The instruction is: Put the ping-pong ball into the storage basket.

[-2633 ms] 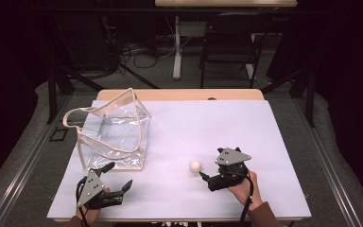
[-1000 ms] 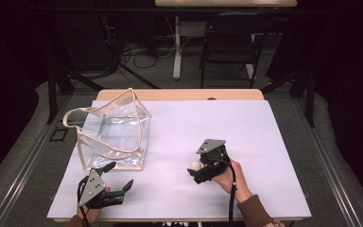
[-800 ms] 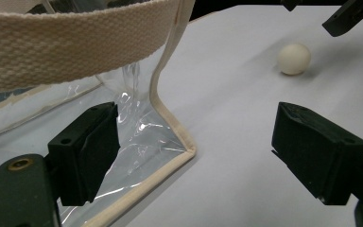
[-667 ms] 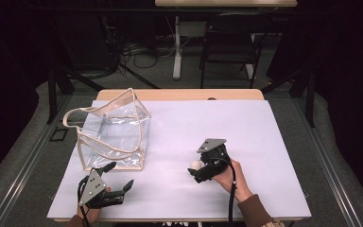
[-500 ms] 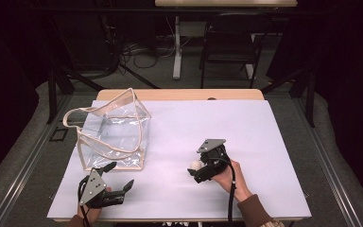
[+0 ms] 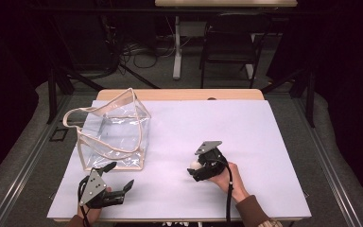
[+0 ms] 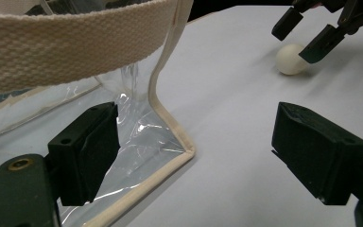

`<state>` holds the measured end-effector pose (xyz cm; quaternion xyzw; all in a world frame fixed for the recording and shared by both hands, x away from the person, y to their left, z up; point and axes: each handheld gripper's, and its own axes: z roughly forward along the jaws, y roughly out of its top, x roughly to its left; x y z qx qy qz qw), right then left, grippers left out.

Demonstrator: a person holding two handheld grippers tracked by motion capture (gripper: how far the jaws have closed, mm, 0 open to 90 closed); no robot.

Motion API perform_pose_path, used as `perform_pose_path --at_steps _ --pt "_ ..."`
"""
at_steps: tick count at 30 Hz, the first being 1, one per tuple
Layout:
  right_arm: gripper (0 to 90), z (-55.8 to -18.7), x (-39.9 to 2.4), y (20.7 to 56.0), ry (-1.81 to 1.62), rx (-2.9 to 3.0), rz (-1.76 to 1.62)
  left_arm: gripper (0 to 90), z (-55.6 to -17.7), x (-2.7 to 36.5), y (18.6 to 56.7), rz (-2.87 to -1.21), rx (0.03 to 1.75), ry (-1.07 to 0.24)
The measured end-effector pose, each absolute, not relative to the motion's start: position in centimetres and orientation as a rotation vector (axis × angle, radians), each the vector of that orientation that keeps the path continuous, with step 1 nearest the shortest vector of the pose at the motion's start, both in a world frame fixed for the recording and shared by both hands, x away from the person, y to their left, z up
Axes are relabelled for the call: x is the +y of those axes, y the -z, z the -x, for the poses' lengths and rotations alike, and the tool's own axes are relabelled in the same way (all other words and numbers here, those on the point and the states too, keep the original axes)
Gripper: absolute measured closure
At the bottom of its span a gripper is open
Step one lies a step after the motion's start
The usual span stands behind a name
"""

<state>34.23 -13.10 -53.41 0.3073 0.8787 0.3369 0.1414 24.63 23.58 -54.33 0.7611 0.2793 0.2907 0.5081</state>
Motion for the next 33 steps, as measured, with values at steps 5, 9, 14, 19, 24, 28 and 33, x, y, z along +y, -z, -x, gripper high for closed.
perform_pose_path --at_steps 5,9,14,19,24,28,33 --pt "31.4 -34.3 -13.1 53.7 -0.980 2.543 -0.895 15.8 -24.6 23.6 54.3 -1.835 0.672 -0.703" --pt "35.7 -34.4 -13.0 53.9 -0.966 2.547 -0.893 15.8 -24.6 23.6 54.3 -1.835 0.671 -0.702" --pt "39.6 -34.4 -12.9 54.2 -0.946 2.553 -0.898 15.8 -24.6 23.6 54.3 -1.836 0.670 -0.702" --pt "43.7 -34.4 -12.9 54.3 -0.938 2.554 -0.909 15.8 -24.6 23.6 54.3 -1.837 0.669 -0.702" --pt "44.1 -34.4 -12.9 54.4 -0.937 2.556 -0.910 15.8 -24.6 23.6 54.3 -1.838 0.669 -0.703" --pt "44.9 -34.5 -12.8 54.6 -0.925 2.563 -0.906 15.8 -24.6 23.6 54.3 -1.838 0.668 -0.704" --pt "49.1 -34.5 -12.7 54.8 -0.913 2.562 -0.906 15.8 -24.6 23.6 54.3 -1.839 0.668 -0.703"
